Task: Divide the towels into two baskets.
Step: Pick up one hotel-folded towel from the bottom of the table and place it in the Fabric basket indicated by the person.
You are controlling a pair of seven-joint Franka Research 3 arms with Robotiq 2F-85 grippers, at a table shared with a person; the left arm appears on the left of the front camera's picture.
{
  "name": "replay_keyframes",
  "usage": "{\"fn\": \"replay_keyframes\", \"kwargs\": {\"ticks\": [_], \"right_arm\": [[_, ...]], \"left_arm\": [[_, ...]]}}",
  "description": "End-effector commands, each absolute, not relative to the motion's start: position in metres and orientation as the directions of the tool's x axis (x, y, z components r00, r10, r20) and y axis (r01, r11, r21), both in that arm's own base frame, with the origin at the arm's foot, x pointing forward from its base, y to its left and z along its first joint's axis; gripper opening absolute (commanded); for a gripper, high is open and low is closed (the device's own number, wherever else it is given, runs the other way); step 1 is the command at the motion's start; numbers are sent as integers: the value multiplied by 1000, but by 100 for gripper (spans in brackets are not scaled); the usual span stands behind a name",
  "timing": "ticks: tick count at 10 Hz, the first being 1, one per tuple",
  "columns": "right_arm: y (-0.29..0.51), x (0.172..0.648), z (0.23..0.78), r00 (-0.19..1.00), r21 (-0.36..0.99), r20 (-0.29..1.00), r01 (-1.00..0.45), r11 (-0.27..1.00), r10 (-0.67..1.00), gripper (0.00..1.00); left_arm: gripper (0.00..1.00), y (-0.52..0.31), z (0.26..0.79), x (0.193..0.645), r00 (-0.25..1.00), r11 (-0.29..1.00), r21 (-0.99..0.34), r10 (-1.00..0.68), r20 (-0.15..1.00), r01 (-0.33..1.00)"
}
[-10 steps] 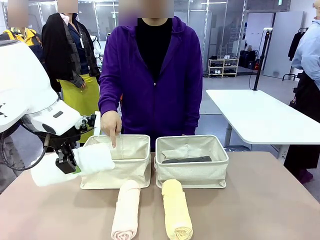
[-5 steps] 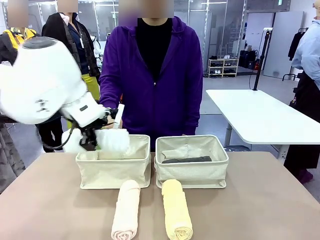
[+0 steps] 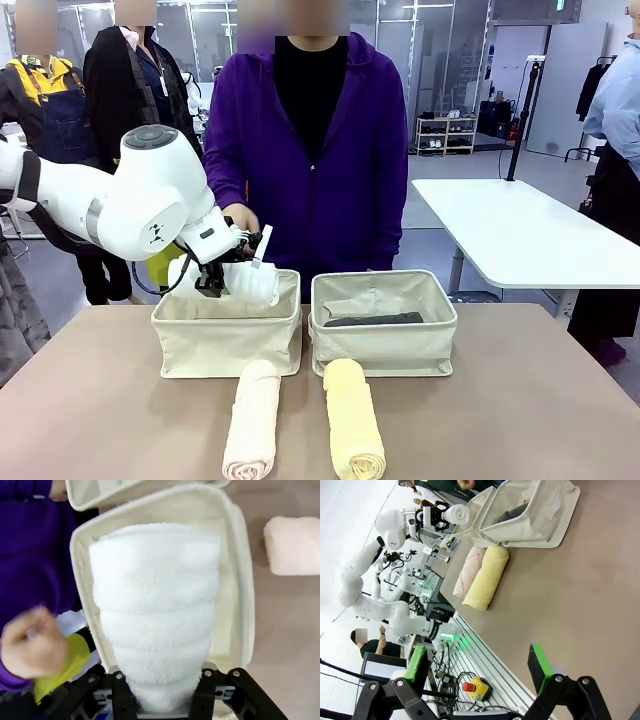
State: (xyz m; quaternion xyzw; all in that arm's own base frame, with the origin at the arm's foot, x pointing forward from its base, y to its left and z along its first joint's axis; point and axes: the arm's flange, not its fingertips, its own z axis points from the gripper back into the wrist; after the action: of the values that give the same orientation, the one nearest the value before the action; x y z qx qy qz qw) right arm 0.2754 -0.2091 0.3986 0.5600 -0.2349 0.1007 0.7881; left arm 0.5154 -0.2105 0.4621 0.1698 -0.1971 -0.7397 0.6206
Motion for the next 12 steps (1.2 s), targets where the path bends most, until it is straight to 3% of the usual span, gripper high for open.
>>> {"fn": "replay_keyframes", "kwargs": {"ticks": [1,2,5,9,12], "right_arm": [[-210,271,402,874,840,474,-416,349,-101,100],[-210,271,402,874,840,474,-416,349,-101,100],[-210,271,402,874,840,474,-416,349,-101,100],[-210,271,402,874,840,474,-416,349,-101,100],[-210,271,402,874,840,474,-416,349,-101,100]], "left_arm": [[40,-222,459,527,-146,-151,535,-988,-51,831],[40,-222,453,537,-138,-117,540,-990,0,833],[40,-215,432,572,-28,-18,485,-1000,13,874],[100,-217,424,583,-19,-5,458,-999,26,889],[100,-217,424,581,-26,-12,450,-999,25,893]]}}
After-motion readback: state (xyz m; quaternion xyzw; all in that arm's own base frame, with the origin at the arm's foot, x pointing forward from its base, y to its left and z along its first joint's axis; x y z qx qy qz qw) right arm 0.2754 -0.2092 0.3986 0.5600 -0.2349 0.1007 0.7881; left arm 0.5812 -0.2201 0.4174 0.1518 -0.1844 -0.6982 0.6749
